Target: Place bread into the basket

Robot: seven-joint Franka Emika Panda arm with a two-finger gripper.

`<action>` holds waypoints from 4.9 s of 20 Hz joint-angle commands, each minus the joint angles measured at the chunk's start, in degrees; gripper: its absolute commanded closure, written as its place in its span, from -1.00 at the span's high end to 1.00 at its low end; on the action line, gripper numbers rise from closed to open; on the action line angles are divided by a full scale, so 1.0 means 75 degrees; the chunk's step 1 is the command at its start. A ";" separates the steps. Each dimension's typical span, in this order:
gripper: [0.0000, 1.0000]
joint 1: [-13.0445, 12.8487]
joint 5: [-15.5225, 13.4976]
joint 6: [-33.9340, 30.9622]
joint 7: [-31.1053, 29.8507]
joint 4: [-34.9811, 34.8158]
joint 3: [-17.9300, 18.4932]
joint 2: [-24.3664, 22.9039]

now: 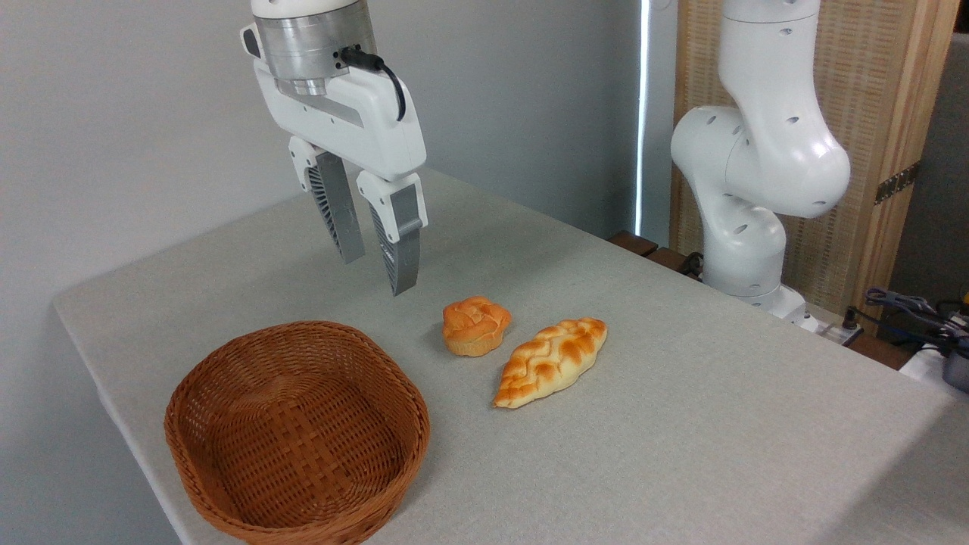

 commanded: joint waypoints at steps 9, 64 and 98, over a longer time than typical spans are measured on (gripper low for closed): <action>1.00 0.0040 -0.0102 -0.0314 0.0108 0.0043 0.0124 -0.0107; 1.00 -0.0136 0.0637 0.3189 0.1151 -0.6424 0.1038 -0.2697; -0.82 -0.0569 0.0309 0.3178 0.1315 -0.6449 0.1155 -0.2381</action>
